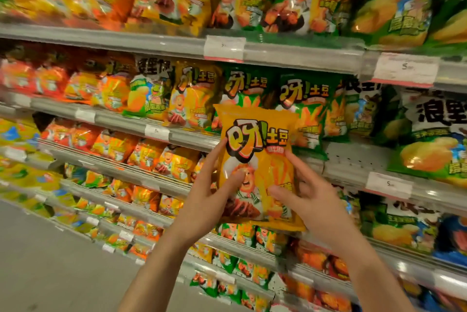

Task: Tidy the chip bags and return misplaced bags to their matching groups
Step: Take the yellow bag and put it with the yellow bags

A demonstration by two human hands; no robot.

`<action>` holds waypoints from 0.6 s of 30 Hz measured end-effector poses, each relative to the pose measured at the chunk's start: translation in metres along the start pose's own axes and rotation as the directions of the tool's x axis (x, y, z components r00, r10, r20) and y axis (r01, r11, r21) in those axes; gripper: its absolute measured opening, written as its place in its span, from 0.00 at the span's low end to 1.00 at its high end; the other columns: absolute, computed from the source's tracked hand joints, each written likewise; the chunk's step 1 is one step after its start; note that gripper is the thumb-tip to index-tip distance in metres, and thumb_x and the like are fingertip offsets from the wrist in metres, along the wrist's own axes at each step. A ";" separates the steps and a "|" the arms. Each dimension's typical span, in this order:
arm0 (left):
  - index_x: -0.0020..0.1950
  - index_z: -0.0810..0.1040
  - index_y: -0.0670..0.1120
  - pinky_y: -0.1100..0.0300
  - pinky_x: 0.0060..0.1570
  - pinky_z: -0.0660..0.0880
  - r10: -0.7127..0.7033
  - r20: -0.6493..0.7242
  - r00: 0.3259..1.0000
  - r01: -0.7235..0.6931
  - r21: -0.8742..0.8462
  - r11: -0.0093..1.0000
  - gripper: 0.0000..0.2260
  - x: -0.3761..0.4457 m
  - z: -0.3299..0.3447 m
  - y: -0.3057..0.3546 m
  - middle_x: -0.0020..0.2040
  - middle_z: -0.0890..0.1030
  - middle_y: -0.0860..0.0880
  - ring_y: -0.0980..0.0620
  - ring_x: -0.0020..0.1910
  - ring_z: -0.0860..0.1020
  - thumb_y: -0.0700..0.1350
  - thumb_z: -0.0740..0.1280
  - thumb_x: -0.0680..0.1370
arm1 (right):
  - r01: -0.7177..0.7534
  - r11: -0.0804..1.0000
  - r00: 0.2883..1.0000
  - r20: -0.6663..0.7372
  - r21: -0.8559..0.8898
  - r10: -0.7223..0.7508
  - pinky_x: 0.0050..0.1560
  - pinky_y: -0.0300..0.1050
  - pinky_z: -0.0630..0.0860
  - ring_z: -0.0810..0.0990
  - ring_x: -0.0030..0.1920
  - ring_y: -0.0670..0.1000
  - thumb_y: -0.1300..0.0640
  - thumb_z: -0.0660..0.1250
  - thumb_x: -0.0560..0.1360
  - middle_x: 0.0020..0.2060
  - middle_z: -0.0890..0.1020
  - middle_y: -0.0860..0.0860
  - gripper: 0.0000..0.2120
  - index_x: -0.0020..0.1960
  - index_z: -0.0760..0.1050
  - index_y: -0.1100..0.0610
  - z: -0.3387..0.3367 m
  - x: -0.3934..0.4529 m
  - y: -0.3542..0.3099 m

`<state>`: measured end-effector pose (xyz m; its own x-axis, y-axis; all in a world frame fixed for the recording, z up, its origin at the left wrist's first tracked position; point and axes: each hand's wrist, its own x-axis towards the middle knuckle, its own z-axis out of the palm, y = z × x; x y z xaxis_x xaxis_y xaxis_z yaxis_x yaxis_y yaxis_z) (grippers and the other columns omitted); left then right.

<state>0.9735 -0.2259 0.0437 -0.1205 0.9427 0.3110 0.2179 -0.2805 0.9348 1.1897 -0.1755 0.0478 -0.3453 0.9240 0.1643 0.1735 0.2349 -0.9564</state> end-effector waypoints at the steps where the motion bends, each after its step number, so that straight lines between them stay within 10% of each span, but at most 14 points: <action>1: 0.77 0.59 0.71 0.74 0.59 0.69 -0.001 -0.019 1.000 0.001 0.009 1.000 0.28 -0.003 -0.023 -0.003 0.75 0.65 0.72 0.77 0.70 0.65 0.59 0.66 0.79 | 0.009 1.000 1.000 0.019 -0.007 -0.008 0.59 0.44 0.81 0.81 0.62 0.41 0.43 0.77 0.68 0.65 0.79 0.35 0.40 0.76 0.63 0.31 0.022 0.007 -0.005; 12: 0.77 0.61 0.71 0.47 0.75 0.66 -0.023 -0.173 0.985 0.016 -0.040 0.999 0.27 -0.001 -0.218 -0.046 0.78 0.65 0.66 0.65 0.77 0.62 0.57 0.68 0.81 | 0.034 0.999 0.981 0.191 0.029 -0.039 0.59 0.52 0.83 0.83 0.62 0.48 0.39 0.79 0.65 0.65 0.82 0.46 0.42 0.75 0.65 0.31 0.208 0.087 -0.049; 18: 0.77 0.60 0.71 0.67 0.66 0.64 -0.033 -0.208 0.978 0.033 -0.004 0.999 0.27 0.040 -0.274 -0.066 0.73 0.65 0.74 0.84 0.65 0.60 0.56 0.66 0.81 | 0.068 0.998 0.978 0.197 -0.001 -0.066 0.65 0.58 0.78 0.83 0.60 0.46 0.40 0.78 0.65 0.62 0.83 0.44 0.40 0.73 0.66 0.29 0.257 0.148 -0.057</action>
<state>0.6890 -0.2191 0.0413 -0.3267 0.8932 0.3089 0.2098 -0.2501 0.9452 0.8915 -0.1294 0.0643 -0.5306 0.8290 0.1768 0.1507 0.2975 -0.9427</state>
